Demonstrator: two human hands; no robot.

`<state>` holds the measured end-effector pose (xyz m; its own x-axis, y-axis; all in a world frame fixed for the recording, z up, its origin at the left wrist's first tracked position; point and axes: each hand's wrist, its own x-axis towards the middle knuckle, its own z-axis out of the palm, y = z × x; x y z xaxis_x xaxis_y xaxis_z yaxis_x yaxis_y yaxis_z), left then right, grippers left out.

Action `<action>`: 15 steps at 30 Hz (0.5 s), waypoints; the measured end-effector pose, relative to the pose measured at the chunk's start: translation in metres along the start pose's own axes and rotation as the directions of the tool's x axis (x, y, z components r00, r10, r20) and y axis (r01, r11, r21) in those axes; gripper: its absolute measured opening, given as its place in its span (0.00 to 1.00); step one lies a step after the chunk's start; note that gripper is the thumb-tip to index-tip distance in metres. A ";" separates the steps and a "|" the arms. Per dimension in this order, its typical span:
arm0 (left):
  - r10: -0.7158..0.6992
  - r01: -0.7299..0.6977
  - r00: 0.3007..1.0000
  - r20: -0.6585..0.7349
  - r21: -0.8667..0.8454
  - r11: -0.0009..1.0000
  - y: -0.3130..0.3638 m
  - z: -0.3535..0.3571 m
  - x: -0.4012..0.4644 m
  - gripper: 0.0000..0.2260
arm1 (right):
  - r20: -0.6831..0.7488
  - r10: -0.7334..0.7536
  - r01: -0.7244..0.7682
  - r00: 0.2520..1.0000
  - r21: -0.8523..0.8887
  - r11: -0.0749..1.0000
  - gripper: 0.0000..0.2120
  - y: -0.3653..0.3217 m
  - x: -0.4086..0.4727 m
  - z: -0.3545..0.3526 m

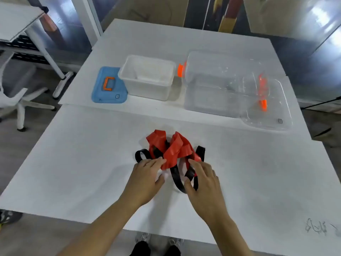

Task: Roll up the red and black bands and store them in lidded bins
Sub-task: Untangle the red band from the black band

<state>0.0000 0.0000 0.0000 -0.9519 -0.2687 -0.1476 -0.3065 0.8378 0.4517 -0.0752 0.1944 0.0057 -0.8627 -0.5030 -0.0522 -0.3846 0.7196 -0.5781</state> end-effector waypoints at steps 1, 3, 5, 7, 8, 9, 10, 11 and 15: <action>0.002 -0.002 1.000 0.007 -0.002 1.000 -0.001 0.004 0.008 0.24 | 0.007 0.003 -0.003 1.000 0.000 1.000 0.24 0.003 0.004 0.004; 0.009 -0.009 1.000 0.015 -0.007 1.000 -0.002 0.010 0.026 0.28 | 0.050 0.042 -0.042 0.998 0.000 0.999 0.23 0.010 0.013 0.013; -0.002 0.002 0.999 0.045 -0.001 1.000 0.001 0.019 0.047 0.32 | 0.104 0.063 -0.065 0.993 0.013 0.998 0.22 0.015 0.021 0.022; -0.042 0.038 0.995 0.092 0.040 0.998 0.003 0.029 0.066 0.38 | 0.136 0.076 -0.080 0.988 0.024 0.997 0.20 0.019 0.028 0.030; -0.058 0.050 0.992 0.115 0.071 0.996 0.002 0.035 0.073 0.40 | 0.156 0.084 -0.090 0.984 0.030 0.996 0.20 0.021 0.030 0.033; -0.073 0.060 0.989 0.126 0.100 0.993 0.001 0.041 0.078 0.41 | 0.170 0.089 -0.095 0.981 0.027 0.995 0.21 0.022 0.032 0.036; -0.089 0.075 0.987 0.131 0.105 0.992 -0.001 0.046 0.081 0.40 | 0.181 0.094 -0.100 0.979 0.022 0.995 0.21 0.023 0.033 0.037; -0.096 0.087 0.987 0.126 0.071 0.994 -0.004 0.052 0.082 0.37 | 0.184 0.097 -0.103 0.978 0.027 0.994 0.20 0.024 0.034 0.037; -0.148 0.167 0.984 0.103 -0.214 0.963 -0.014 0.060 0.067 0.25 | 0.204 0.150 -0.161 0.967 0.039 0.986 0.18 0.028 0.034 0.033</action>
<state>-0.0594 -0.0010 -0.0688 -0.8907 -0.3392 -0.3026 -0.4546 0.6601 0.5980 -0.1042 0.1816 -0.0391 -0.8252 -0.4767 -0.3030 -0.2277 0.7717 -0.5938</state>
